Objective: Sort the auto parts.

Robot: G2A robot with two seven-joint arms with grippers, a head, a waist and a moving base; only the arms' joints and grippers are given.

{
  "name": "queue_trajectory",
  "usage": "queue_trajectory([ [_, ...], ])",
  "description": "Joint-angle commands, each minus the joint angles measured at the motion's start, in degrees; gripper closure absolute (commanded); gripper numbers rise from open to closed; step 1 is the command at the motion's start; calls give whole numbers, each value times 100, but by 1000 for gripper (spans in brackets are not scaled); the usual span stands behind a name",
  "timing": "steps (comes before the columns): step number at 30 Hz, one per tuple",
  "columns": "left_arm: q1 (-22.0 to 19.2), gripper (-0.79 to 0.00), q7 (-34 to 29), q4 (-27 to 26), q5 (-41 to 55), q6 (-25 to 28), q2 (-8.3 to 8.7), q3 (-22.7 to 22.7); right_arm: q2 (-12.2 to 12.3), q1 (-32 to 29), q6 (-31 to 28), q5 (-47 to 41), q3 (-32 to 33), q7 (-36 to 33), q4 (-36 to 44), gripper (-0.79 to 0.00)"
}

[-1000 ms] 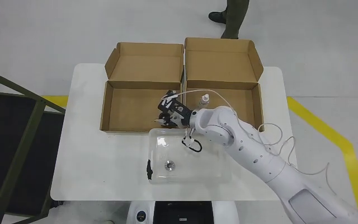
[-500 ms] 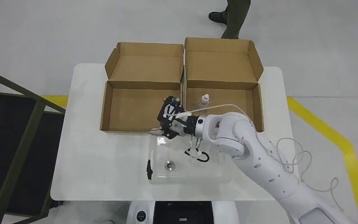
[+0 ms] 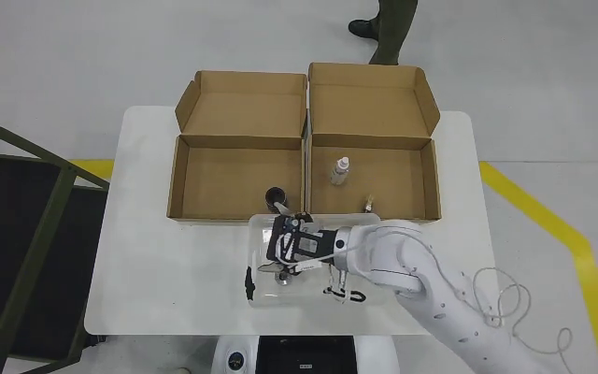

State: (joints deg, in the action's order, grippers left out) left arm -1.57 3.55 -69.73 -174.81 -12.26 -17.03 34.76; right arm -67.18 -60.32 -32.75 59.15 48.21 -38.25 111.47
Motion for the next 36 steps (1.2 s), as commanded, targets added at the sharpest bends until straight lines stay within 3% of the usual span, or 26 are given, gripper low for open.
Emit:
queue_trajectory([
  [1,0,-785,0,0,0,0,0,0,5,-37,-70,150,-59,-22,40,-702],
  [9,0,-785,0,0,0,0,0,0,35,-173,-371,457,-206,-88,-171,-717],
  [24,0,-785,0,0,0,0,0,0,55,-285,-525,811,-392,-191,-620,-665],
  [36,0,-785,0,0,0,0,0,0,44,-262,-590,1031,-504,-133,-979,-548],
])
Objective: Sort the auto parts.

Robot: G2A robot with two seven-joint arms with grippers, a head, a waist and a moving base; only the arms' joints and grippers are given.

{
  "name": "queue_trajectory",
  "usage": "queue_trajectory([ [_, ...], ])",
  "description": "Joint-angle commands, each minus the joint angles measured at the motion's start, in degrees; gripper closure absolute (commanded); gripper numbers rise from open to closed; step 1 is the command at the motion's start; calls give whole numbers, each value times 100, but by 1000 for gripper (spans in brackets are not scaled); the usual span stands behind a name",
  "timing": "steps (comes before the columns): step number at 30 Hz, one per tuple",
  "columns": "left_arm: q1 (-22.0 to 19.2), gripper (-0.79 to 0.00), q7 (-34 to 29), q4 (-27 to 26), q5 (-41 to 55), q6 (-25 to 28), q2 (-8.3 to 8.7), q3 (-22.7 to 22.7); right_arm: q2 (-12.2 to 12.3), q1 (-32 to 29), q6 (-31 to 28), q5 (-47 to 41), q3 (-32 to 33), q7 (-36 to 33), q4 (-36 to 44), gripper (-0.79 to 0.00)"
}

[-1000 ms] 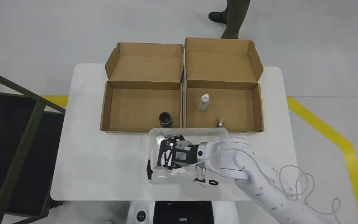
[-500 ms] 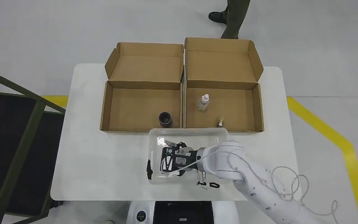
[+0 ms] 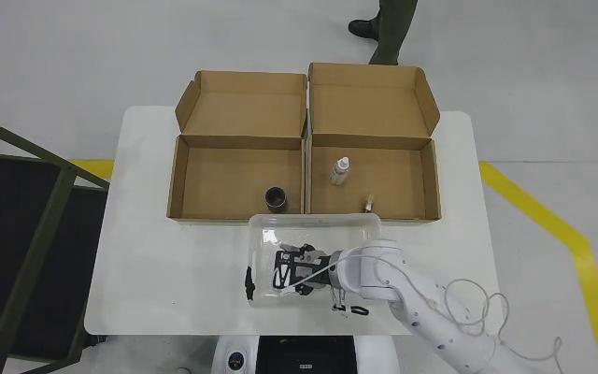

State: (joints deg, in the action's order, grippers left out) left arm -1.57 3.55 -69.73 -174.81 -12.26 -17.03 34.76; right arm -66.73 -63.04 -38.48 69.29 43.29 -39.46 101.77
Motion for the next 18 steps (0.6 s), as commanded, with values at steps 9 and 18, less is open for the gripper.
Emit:
queue_trajectory([
  [9,0,-785,0,0,0,0,0,0,-15,75,-137,49,-91,-39,-156,-406],
  [18,0,-785,0,0,0,0,0,0,-47,170,-333,64,-224,75,-228,-348],
])
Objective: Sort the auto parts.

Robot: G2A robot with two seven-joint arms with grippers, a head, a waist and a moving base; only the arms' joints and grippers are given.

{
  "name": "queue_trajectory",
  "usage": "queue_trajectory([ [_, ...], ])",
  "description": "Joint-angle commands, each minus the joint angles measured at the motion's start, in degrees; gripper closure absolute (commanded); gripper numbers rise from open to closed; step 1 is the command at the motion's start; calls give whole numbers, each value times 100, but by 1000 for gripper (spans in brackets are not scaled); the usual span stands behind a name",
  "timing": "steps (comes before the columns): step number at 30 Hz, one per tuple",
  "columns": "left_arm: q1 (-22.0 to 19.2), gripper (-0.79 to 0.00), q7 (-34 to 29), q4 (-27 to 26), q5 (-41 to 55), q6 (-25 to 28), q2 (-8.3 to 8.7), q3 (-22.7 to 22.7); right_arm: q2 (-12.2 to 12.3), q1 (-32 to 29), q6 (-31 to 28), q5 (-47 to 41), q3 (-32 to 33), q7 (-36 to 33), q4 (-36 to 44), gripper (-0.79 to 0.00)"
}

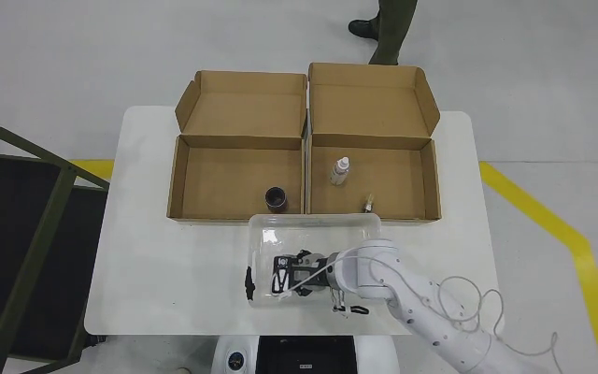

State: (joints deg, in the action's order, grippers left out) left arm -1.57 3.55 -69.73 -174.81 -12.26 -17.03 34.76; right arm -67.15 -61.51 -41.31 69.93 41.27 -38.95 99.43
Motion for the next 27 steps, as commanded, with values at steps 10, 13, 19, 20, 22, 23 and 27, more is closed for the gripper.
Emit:
queue_trajectory([
  [10,0,-785,0,0,0,0,0,0,-57,204,-55,-27,-98,50,-141,-15],
  [13,0,-785,0,0,0,0,0,0,-52,223,-60,-71,-53,40,-140,0],
  [19,0,-785,0,0,0,0,0,0,-17,191,-89,-284,129,142,77,0],
  [20,0,-785,0,0,0,0,0,0,-10,186,-106,-296,149,126,128,0],
  [22,0,-785,0,0,0,0,0,0,1,164,-105,-415,210,174,221,0],
  [23,0,-785,0,0,0,0,0,0,7,156,-94,-461,248,195,271,0],
  [27,0,-785,0,0,0,0,0,0,33,77,-6,-775,423,328,385,0],
])
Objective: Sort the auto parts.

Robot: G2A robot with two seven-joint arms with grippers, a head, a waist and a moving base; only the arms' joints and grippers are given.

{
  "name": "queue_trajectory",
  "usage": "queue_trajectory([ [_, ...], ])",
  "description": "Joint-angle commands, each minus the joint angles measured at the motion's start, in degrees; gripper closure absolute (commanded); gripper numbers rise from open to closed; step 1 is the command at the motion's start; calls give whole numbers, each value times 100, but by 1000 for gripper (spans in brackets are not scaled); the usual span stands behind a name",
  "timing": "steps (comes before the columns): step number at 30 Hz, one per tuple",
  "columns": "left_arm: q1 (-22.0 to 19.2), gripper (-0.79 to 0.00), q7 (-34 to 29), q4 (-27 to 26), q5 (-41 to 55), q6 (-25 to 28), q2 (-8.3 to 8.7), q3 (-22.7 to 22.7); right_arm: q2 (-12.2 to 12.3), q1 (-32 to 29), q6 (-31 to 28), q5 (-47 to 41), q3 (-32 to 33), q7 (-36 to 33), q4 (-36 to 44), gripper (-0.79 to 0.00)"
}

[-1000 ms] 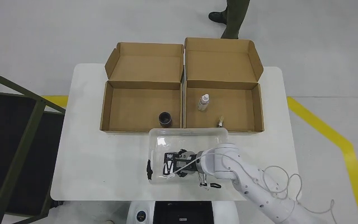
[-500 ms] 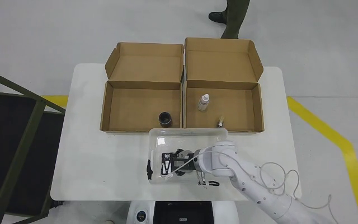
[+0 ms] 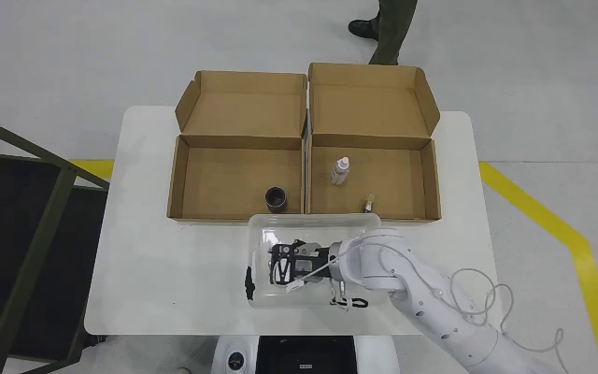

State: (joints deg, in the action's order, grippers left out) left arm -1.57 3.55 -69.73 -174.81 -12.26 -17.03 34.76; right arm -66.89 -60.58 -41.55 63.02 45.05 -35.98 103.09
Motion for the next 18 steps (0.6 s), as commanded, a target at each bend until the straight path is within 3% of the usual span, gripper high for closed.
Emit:
queue_trajectory([
  [1,0,-785,0,0,0,0,0,0,14,-31,37,-145,94,50,42,0],
  [18,0,-785,0,0,0,0,0,0,91,-543,1128,-2770,1043,490,143,0],
])
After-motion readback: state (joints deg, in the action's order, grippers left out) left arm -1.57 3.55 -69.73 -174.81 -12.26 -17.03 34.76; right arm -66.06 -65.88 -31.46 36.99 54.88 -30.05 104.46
